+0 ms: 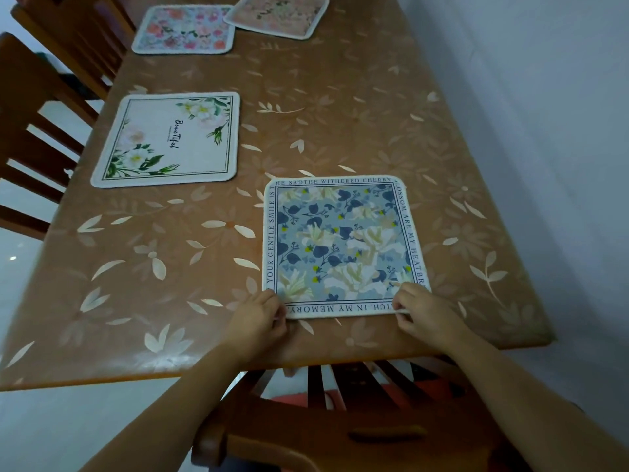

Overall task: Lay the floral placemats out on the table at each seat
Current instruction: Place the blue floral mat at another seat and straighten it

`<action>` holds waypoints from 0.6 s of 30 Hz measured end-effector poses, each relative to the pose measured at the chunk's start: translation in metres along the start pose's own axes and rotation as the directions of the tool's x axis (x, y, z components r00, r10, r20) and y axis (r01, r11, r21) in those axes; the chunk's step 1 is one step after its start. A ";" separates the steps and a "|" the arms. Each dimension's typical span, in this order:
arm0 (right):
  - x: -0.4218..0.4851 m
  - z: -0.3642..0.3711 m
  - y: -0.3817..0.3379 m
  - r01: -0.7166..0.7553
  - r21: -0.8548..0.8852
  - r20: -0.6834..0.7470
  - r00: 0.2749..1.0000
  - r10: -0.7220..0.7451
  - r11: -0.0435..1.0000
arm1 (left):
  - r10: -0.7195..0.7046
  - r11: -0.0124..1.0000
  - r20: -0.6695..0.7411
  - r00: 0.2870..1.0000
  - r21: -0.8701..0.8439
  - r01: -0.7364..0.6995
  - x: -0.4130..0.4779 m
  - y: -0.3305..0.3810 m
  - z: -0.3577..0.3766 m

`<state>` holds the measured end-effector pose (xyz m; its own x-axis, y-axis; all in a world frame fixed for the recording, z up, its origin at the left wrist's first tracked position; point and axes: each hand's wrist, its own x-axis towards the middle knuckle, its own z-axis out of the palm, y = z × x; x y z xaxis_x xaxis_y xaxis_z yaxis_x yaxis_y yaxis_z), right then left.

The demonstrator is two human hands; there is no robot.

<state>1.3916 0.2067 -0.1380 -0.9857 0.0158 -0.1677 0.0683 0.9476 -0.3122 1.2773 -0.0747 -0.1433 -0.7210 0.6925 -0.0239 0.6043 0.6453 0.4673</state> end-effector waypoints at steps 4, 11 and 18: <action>0.003 0.004 -0.004 0.023 0.008 0.004 1.000 -0.024 1.000 | -0.039 0.998 0.008 0.999 0.042 0.039 -0.006 -0.001 0.000; 0.003 0.002 -0.007 0.003 0.003 0.050 0.999 -0.003 1.000 | -0.084 0.993 -0.013 0.996 0.084 0.085 -0.012 -0.001 0.000; 0.002 0.003 -0.007 -0.013 0.003 0.047 0.999 0.013 1.000 | -0.040 0.998 0.019 0.999 0.050 0.039 -0.010 -0.005 0.000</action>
<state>1.3897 0.1992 -0.1386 -0.9765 0.0130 -0.2152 0.0816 0.9462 -0.3131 1.2819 -0.0849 -0.1455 -0.7377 0.6725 -0.0592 0.5925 0.6869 0.4209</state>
